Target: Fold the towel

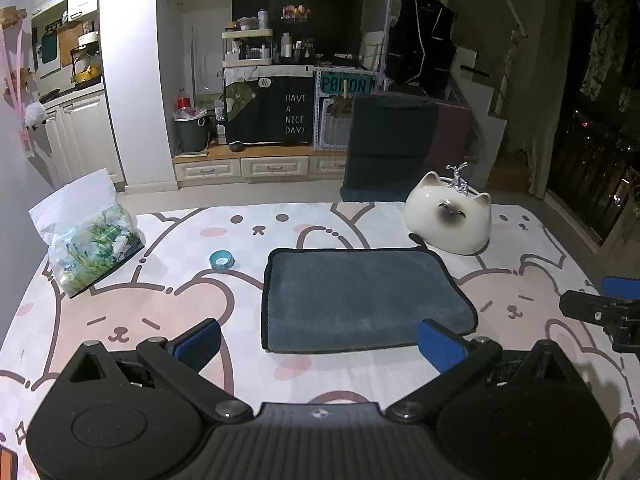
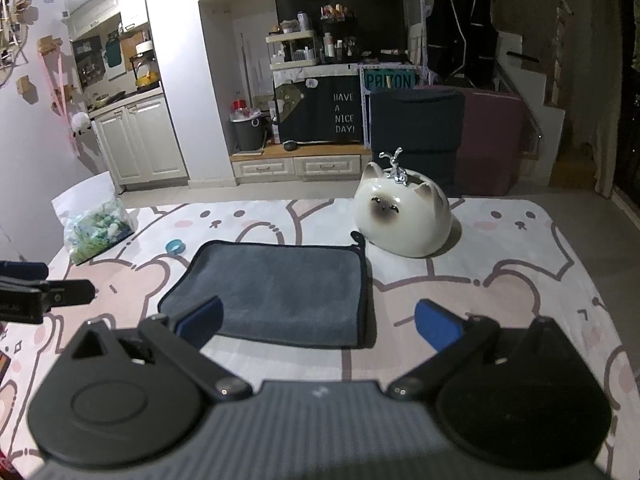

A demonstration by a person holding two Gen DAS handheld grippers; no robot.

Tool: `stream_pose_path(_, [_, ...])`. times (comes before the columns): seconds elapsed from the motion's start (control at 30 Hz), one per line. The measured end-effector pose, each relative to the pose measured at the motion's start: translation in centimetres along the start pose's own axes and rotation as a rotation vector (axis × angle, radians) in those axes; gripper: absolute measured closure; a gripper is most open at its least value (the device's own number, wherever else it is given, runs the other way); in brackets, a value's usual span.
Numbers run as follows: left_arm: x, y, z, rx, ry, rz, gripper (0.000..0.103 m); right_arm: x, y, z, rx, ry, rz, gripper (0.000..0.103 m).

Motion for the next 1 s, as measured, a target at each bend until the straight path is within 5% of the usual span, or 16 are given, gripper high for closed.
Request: stream_pose_path(1.0, [7.9,6.2,1.2,-0.030,0.023,0.015,0.000,7.8,5.9,0.0,0.015,-0.045,0.010,0.000])
Point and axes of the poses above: each gripper's, at about its wrist camera, not at the fingertips, and x roughly against the way its jaws point, z to its right, y to its underside, the point moved 2 cm from there along -x, roughly the way its jaws point, and after that the axes turned 6 degrees about z, right-handed, at the moved point
